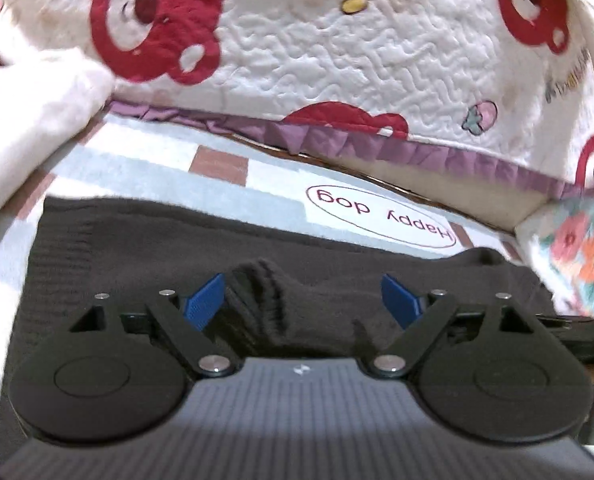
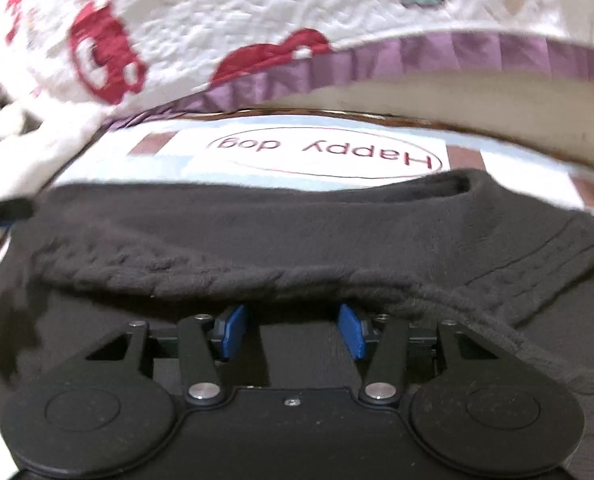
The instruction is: Fold clothes
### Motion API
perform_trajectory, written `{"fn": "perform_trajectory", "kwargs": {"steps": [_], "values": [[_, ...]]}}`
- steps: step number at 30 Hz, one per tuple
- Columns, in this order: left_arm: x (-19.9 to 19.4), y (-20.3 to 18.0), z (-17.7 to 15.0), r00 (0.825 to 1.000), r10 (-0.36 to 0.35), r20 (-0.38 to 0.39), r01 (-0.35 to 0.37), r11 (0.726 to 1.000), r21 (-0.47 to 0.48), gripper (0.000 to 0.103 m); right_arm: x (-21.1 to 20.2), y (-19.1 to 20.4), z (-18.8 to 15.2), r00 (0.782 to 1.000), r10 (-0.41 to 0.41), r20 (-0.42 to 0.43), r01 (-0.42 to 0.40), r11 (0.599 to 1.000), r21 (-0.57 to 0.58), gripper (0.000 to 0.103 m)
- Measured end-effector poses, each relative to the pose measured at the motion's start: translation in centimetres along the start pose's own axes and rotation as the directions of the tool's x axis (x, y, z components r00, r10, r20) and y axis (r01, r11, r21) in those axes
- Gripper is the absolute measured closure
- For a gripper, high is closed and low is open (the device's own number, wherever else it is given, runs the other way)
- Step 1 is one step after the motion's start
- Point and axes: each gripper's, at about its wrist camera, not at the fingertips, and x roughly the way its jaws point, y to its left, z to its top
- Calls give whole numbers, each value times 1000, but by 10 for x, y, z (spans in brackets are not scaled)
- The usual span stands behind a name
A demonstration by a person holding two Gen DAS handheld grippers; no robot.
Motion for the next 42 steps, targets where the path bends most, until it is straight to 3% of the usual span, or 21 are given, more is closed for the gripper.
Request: {"fn": "perform_trajectory", "kwargs": {"steps": [7,10,14,19,22,26,29,30,32,34,36,42], "values": [[9,-23,-11,997,23,-78,-11,988,153,17,19,2,26,1000,-8,4,8,1000,28,47],[5,-27,-10,996,41,-84,-27,987,157,17,3,3,22,999,-28,25,28,1000,4,48],[0,-31,-10,993,66,-93,-50,985,164,17,-62,-13,-14,984,-139,113,144,989,-41,46],[-5,-37,-10,990,97,-105,-78,982,172,17,-137,-53,-85,927,-359,108,358,933,26,46],[-4,-54,-19,983,11,-185,21,986,168,19,-165,-69,-121,933,-351,82,335,928,164,46],[5,-72,-44,949,-64,-308,114,982,148,19,-167,-72,-149,961,-273,52,248,926,284,46],[5,-85,-57,948,-29,-317,104,970,222,19,-152,-66,-152,972,-231,52,203,926,319,45],[4,-88,-59,950,-22,-311,103,964,246,19,-146,-64,-152,971,-233,45,206,921,329,40],[2,-95,-62,953,-15,-302,105,954,281,19,-129,-59,-151,959,-281,16,260,905,337,38],[0,-98,-63,954,-23,-300,113,952,286,19,-113,-58,-149,933,-359,0,335,871,361,37],[-1,-102,-63,955,-25,-295,116,948,296,19,-108,-62,-148,928,-372,20,330,846,420,37],[-2,-112,-69,955,-50,-291,152,927,343,18,-102,-61,-134,921,-389,25,349,851,392,36]]}}
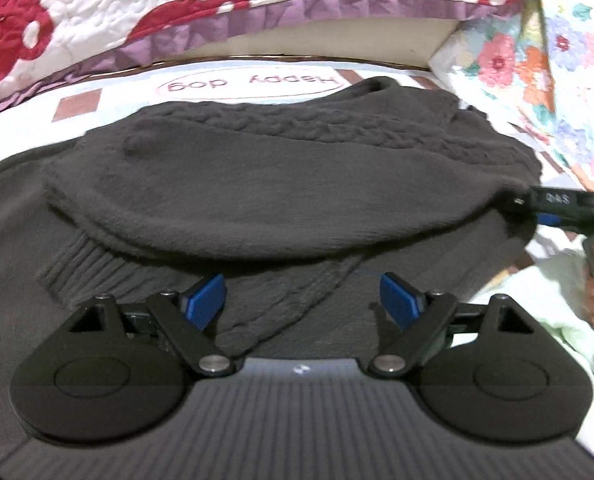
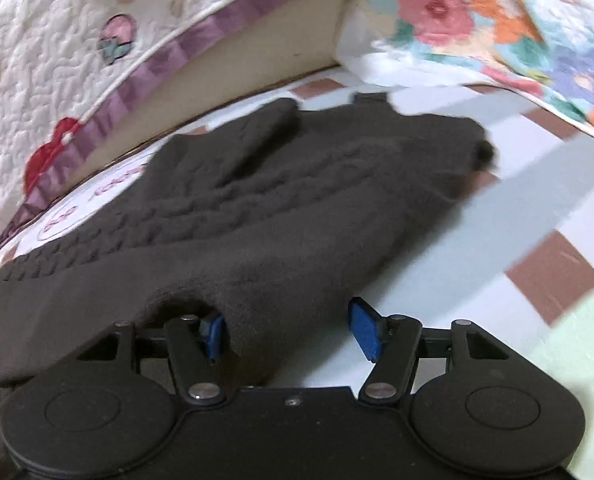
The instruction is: Fold clothes
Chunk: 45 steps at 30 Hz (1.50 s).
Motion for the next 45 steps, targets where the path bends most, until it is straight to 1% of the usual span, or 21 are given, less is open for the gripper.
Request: {"fn": "perform_trajectory", "kwargs": {"steps": [2,4,5,6,8,9,10,12,13,14,16,17,20,23,26,28,32,38,39,43,45], "values": [[-3,-1,-2,1000,-3,-11,3,1000,10,18,2,3,4,1000,-5,4,5,1000,-10,37],[-5,-3,-4,1000,-6,-22,7,1000,20,18,4,6,8,1000,-10,8,10,1000,-21,59],[-7,-3,-5,1000,-8,-27,8,1000,25,18,4,7,9,1000,-13,10,13,1000,-26,79],[-8,-4,-6,999,-9,-33,10,999,30,18,-1,7,11,1000,-19,20,20,999,-49,88],[-11,-5,-8,999,-12,-44,14,999,41,18,-35,14,8,997,-61,53,70,979,-194,91],[-11,-5,-9,998,-11,-66,14,999,45,18,-53,19,6,994,-83,72,100,957,-274,92],[-10,-5,-10,995,-7,-104,12,999,48,18,-62,16,5,993,-102,61,115,948,-297,92],[-8,-4,-12,987,-3,-162,11,999,49,18,-48,-4,4,997,-78,-12,74,976,-204,92],[-7,-3,-12,986,-8,-164,15,999,42,18,-37,-12,2,998,-56,-40,48,984,-169,92],[-7,-1,-12,986,-13,-167,19,999,34,18,-25,-15,-1,997,-53,-61,43,986,-158,90],[-6,1,-12,985,-24,-173,28,999,20,18,-17,-17,-10,994,-56,-94,43,991,-128,89],[-5,2,-12,984,-29,-175,32,999,13,18,-17,-18,-13,993,-58,-101,45,991,-126,88],[-4,5,-12,982,-44,-183,44,999,-9,18,-21,-21,-15,992,-72,-106,56,988,-146,74],[-3,9,-11,980,-60,-191,55,998,-31,18,-24,-23,-16,991,-82,-110,66,988,-141,73],[-1,12,-11,977,-76,-198,67,996,-53,18,-31,-11,-22,992,-107,-68,89,970,-226,73],[-2,13,-10,979,-86,-186,77,996,-53,18,-40,-5,-25,995,-98,-36,85,961,-264,73],[-9,14,-7,985,-85,-147,81,996,-39,18,-64,-20,-16,998,-70,-1,69,975,-213,72],[-28,19,2,997,-69,-36,69,998,-9,18,-101,-42,-3,998,-32,54,39,990,-135,68],[-28,21,2,998,-57,-36,57,998,-10,18,-107,-46,0,998,-26,64,34,992,-123,65],[-28,28,0,999,-12,-37,11,1000,-18,18,-131,-61,9,995,-4,102,11,997,-72,63],[-29,31,-1,999,11,-37,-12,1000,-22,18,-137,-70,20,994,6,109,1,998,-56,62]]}}
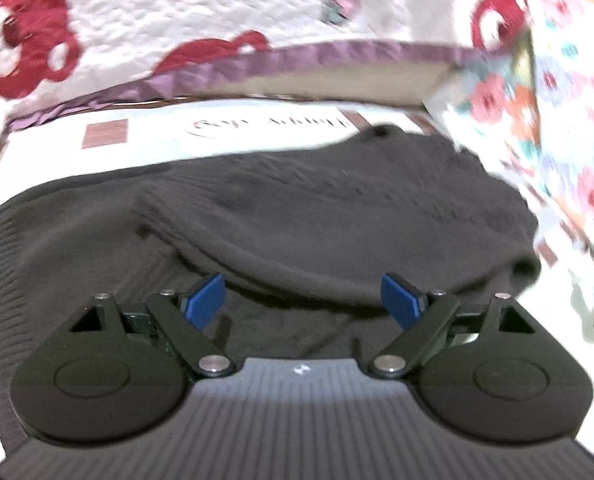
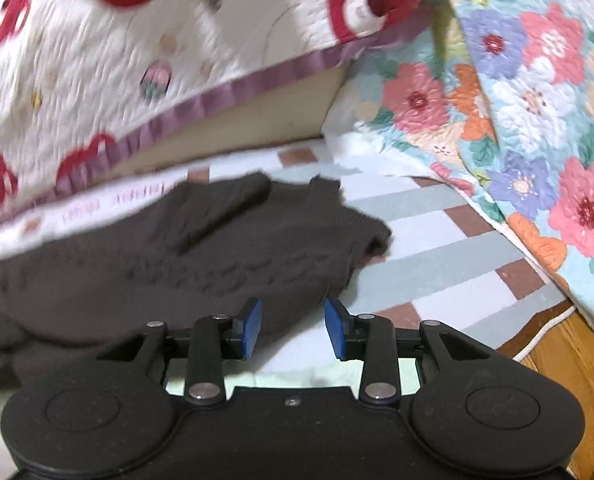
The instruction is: Fold clothes
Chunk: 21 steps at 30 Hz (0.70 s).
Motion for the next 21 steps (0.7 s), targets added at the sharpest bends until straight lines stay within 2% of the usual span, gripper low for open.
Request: {"fn": "perform_trajectory", "kwargs": {"steps": [8,11,13,15,17,21], "values": [[0,14,-4,996,91,-1,-91,996,-18,17,-12,-44,52,999,35,16,-36,998,59,47],[6,12,-12,985,168,-44,-167,986,21,17,7,-72,61,999,11,-40,-7,996,90,45],[11,10,-19,979,191,-70,-189,981,30,17,28,-92,61,997,11,-78,-3,994,108,45],[12,13,-21,979,190,-73,-190,982,11,17,53,-105,57,989,74,-126,-55,987,148,45],[10,15,-21,981,186,-52,-186,983,-2,17,79,-113,47,972,164,-168,-127,969,213,45],[0,4,-10,986,159,56,-159,987,0,17,121,-117,20,928,314,-199,-225,901,371,45]]}}
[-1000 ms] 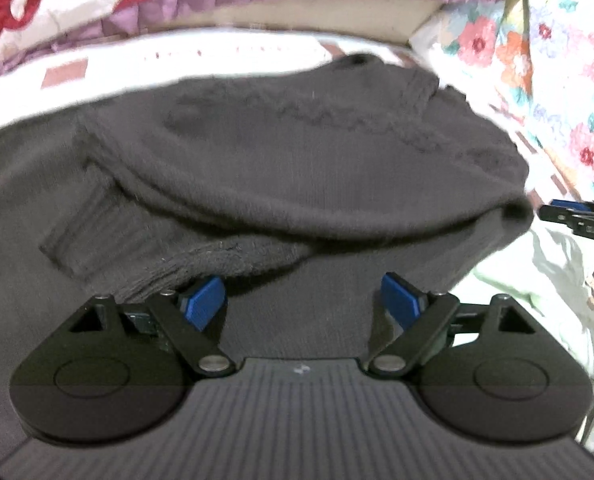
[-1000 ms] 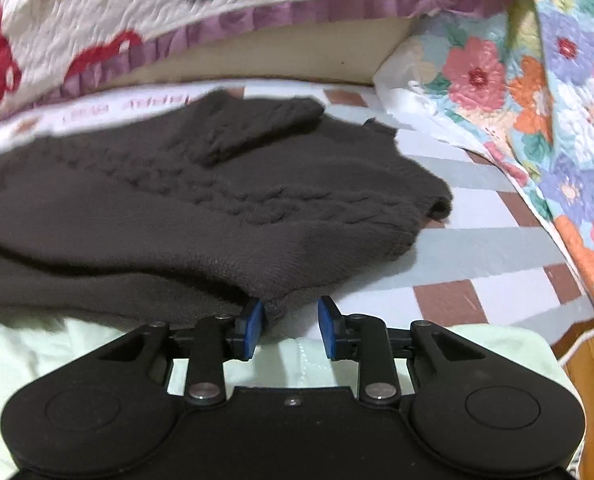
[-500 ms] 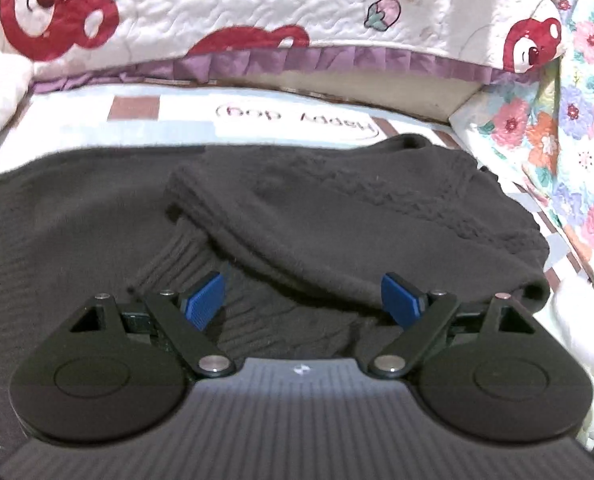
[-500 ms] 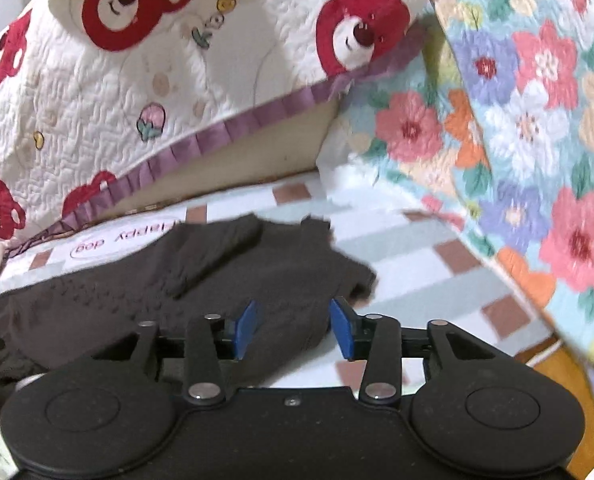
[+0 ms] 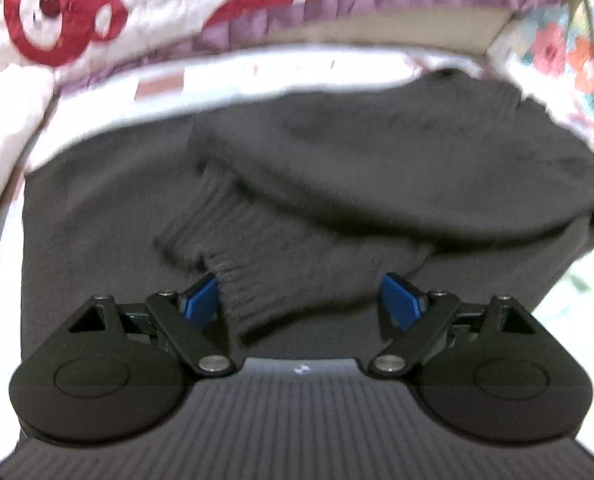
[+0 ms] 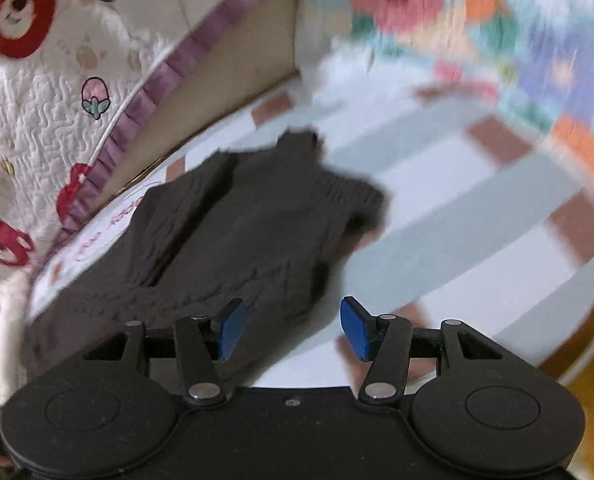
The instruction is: Fold clothes
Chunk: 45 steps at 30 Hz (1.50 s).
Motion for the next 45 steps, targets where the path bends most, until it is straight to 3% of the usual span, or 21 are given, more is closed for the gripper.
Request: {"fn": "perform_trajectory", "kwargs": {"steps": [5,7,9,12,14,15,16,19,22,25,27,30,38,41,45], "values": [[2,-41,44,986,-117,116,116,993,14,17,38,-15,-18,996,94,-12,-92,987,133,44],[14,-69,62,976,-198,94,196,980,31,17,48,-18,-23,996,84,19,-86,985,148,42],[34,-104,75,964,-261,48,259,965,43,17,48,-16,-30,991,82,105,-96,985,142,38],[58,-159,81,939,-343,4,342,938,55,17,56,-8,-40,981,80,178,-94,993,75,36],[66,-176,77,943,-331,-20,331,942,59,17,66,-7,-39,973,111,203,-119,993,26,40],[69,-184,75,945,-325,-31,326,943,62,17,70,-8,-35,971,107,212,-115,993,23,69],[73,-193,73,947,-318,-43,321,945,64,17,72,-9,-30,972,85,218,-95,995,36,82],[84,-218,66,951,-299,-78,304,950,72,15,54,-10,-23,938,127,322,-146,989,35,86],[94,-243,60,954,-279,-113,288,954,81,12,59,-3,-21,959,96,267,-89,995,-36,85],[105,-268,54,955,-258,-148,273,958,90,12,68,-17,-19,971,108,214,-119,992,42,75],[108,-267,58,950,-267,-161,278,959,50,12,69,-31,-19,966,133,223,-165,977,134,63],[108,-255,66,944,-287,-165,287,958,-24,12,71,-41,-21,962,118,244,-168,967,194,47],[94,-223,70,964,-235,-128,220,968,-125,12,93,-31,0,963,87,256,-123,984,128,45],[81,-206,72,970,-219,-109,205,971,-122,12,99,-23,9,962,84,260,-109,990,87,89],[62,-184,75,977,-197,-84,186,975,-118,12,88,7,24,956,125,264,-120,992,-36,89]]}}
